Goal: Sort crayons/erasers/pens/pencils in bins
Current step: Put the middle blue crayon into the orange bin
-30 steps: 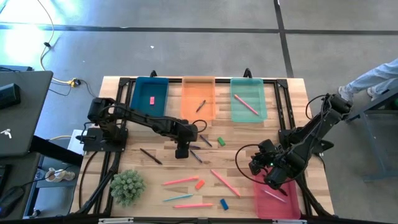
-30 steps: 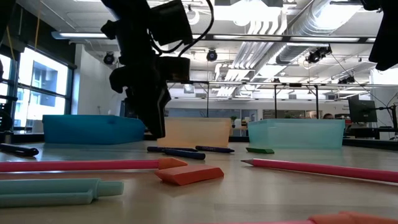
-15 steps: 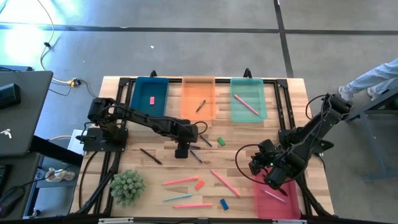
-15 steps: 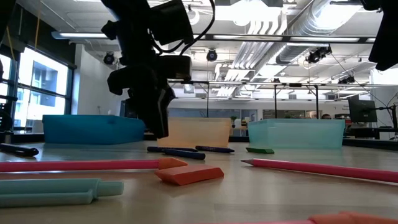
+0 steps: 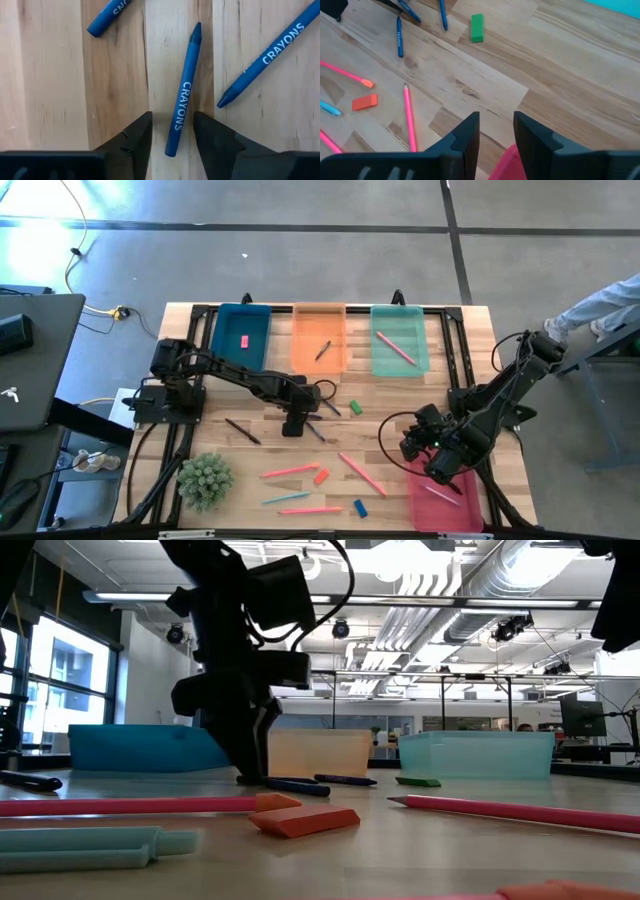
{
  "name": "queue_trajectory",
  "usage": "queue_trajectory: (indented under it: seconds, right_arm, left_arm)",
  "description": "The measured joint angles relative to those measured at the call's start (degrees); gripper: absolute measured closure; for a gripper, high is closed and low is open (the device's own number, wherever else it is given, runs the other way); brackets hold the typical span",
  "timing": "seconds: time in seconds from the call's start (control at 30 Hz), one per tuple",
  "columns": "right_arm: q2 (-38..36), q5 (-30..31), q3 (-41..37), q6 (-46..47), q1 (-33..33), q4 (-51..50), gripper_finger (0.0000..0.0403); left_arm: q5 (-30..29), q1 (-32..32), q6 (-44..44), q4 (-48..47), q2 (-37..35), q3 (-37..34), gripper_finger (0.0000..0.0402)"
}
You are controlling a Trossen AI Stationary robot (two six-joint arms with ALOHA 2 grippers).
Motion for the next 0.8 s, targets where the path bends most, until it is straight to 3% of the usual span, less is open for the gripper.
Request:
queue_trajectory:
  seconds: [0.33, 0.8]
  right_arm:
    - [0.0, 0.0, 0.0, 0.0, 0.0, 0.3, 0.0291]
    - [0.0, 0.0, 0.0, -0.1, 0.0, 3.1, 0.0291]
  left_arm:
    - [0.0, -0.9, 2.2, -0.4, 0.1, 0.0, 0.0389]
    - [1.1, -0.8, 1.8, -0.3, -0.8, -0.2, 0.0397]
